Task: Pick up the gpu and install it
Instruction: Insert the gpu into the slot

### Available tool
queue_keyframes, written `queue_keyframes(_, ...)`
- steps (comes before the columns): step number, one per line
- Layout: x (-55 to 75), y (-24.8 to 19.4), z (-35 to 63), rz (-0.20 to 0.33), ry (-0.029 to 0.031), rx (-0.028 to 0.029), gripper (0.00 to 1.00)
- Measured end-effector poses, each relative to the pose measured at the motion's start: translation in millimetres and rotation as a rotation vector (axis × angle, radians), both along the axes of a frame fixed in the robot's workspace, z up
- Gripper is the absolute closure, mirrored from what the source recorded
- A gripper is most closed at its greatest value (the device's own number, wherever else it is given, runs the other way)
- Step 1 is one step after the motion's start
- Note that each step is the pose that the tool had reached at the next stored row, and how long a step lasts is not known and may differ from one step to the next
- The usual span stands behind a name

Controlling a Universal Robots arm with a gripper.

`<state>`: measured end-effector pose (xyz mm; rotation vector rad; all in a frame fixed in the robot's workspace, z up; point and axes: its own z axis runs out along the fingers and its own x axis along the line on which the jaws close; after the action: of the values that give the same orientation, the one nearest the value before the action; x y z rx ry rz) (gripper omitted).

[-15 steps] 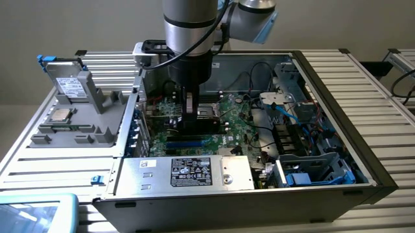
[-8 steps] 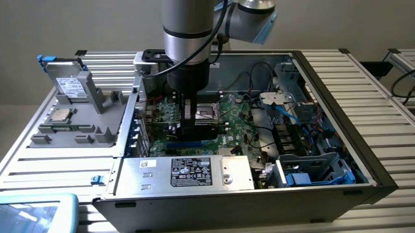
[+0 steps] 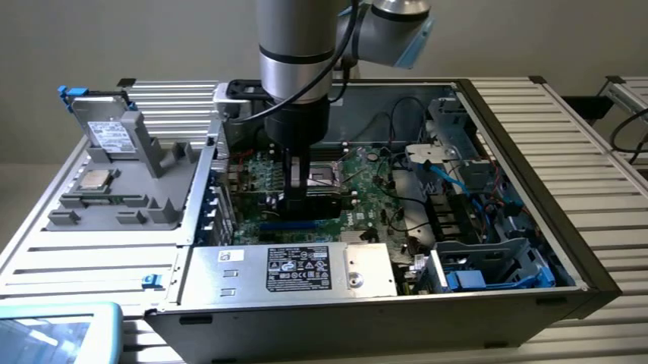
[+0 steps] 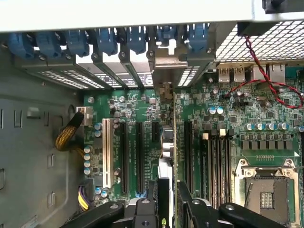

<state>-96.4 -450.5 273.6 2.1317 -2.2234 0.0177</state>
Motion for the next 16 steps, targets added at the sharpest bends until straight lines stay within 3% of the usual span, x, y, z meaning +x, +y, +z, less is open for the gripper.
queue_keyframes(3,-2.5,2.3,-3.3,-0.004,-0.0001,0.0002,0.72)
queue_keyframes(16,-9.3,3.1,-9.8,-0.004,-0.0001,0.0003,0.72)
